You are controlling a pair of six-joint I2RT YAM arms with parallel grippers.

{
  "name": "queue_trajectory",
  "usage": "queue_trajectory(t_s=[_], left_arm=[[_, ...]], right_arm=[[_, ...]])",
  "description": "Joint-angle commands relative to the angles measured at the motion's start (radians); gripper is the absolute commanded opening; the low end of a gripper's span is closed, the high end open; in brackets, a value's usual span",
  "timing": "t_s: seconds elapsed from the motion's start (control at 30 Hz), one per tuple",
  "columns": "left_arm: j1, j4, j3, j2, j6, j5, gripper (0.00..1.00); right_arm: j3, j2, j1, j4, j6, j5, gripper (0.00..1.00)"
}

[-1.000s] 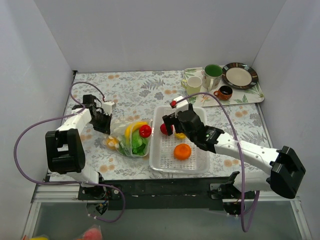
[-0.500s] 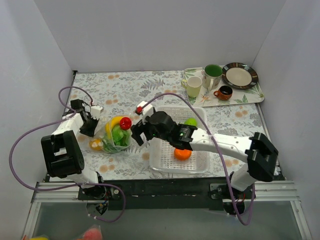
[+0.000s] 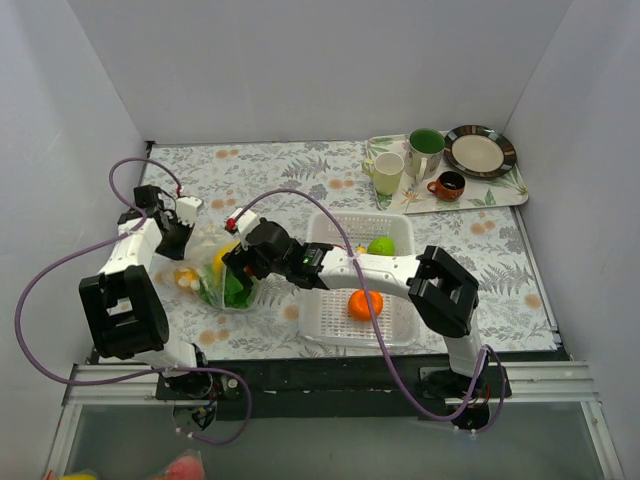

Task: Open the zip-top bag and remove the fake food

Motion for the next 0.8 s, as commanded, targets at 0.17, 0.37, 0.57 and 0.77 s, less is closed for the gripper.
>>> queue_trajectory(t_s=[0.17, 0.37, 0.57, 0.77], left_arm=[[0.003, -0.017, -0.028, -0.025, -0.004, 0.054, 0.00], [0.003, -0.027, -0.025, -0.036, -0.001, 0.057, 0.00], [0.003, -0.031, -0.022, -0.037, 0.001, 0.060, 0.00], [0.005, -0.023, -0.029, -0.025, -0.005, 0.067, 0.00]], right_arm=[[0.017, 0.007, -0.003, -0.072, 0.003, 0.086, 0.86], [0.040, 0.059, -0.003, -0.123, -0.002, 0.086, 0.86], [-0.056, 0.038, -0.006, -0.069, 0.018, 0.055, 0.54], [-0.104, -0.070, -0.014, -0.014, 0.015, 0.097, 0.04]])
